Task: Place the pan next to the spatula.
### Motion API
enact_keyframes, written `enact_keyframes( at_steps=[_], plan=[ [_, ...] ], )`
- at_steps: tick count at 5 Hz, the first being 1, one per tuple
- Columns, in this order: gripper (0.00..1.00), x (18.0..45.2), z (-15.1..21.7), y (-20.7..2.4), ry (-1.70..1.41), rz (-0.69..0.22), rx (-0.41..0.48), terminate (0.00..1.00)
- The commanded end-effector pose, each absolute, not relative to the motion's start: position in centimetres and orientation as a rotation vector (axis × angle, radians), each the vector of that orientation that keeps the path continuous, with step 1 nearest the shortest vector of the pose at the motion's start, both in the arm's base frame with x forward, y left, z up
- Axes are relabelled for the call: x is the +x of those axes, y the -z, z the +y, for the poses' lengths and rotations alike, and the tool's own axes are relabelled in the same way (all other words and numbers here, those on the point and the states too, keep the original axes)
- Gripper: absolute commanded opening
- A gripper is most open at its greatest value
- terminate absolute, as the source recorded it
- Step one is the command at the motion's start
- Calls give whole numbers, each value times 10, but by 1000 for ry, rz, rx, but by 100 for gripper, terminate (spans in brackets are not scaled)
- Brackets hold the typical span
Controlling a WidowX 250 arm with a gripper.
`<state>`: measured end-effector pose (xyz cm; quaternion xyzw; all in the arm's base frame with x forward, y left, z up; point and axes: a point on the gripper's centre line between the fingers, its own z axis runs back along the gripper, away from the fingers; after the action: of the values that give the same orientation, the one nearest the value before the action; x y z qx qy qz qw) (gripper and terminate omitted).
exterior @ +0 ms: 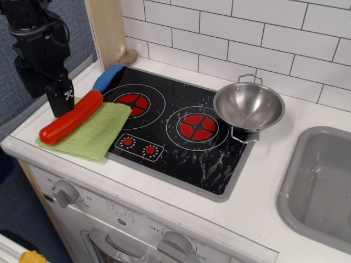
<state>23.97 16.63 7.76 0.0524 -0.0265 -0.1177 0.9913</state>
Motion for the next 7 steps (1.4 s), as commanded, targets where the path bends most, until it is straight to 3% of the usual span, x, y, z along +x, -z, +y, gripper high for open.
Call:
enact_keyframes(
  at_steps=[1,2,3,4,5,7],
  plan=[
    [100,240,166,-78,236,-53,105,0],
    [100,264,128,-95,264,-94,145,0],
    [100,290,84,-110,268,-149,119,0],
    [100,326,35,-103,239,-138,116,0],
    [100,354,9,-84,166,-121,106,0],
    [100,379,-7,-53,70,-81,73,0]
  ],
)
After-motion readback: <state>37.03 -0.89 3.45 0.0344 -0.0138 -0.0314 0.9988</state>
